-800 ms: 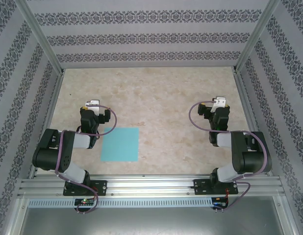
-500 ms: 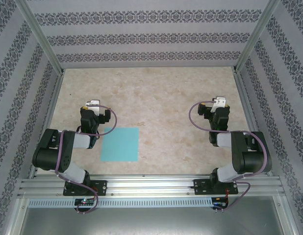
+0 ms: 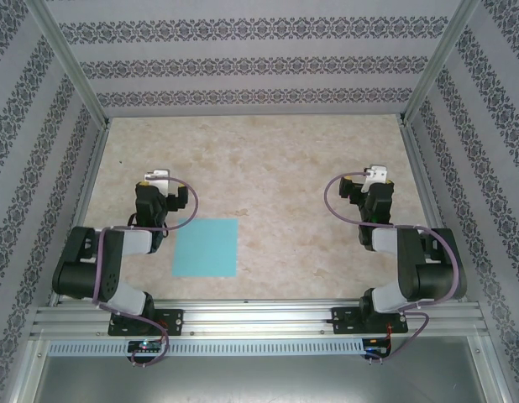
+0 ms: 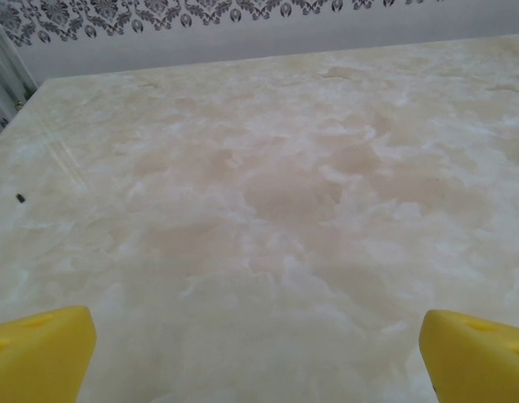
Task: Fold a paper plane with a square sheet of paper (fold left side to right side)
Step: Pick up the square sheet of paper from the bottom-center of the table.
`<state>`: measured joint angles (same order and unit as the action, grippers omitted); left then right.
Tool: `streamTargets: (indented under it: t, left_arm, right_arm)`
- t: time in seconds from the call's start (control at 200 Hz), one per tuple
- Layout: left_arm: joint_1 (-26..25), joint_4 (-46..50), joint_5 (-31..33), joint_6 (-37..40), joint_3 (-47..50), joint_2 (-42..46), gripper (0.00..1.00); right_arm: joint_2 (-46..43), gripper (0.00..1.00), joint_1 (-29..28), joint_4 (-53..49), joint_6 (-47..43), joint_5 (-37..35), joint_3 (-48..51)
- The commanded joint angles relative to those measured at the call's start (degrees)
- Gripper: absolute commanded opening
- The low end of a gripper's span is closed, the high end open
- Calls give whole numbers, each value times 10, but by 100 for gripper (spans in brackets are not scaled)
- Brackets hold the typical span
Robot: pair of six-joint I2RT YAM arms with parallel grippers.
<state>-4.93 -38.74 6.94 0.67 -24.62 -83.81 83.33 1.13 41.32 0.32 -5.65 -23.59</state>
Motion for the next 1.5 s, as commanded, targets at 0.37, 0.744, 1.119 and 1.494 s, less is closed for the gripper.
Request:
streamTargets:
  t: [0.37, 0.744, 1.119, 1.494]
  left_arm:
    - [-38, 633, -122, -390, -176, 170, 100]
    - [-145, 790, -129, -482, -139, 217, 100]
    - [-145, 781, -231, -527, -49, 299, 98]
    - [-145, 749, -232, -538, -11, 293, 90]
  right_arm:
    - [-162, 98, -171, -499, 210, 0, -181]
    - [-31, 91, -420, -590, 338, -7, -272]
    - [172, 84, -512, -626, 356, 4, -437]
    - [321, 82, -534, -678, 353, 33, -578]
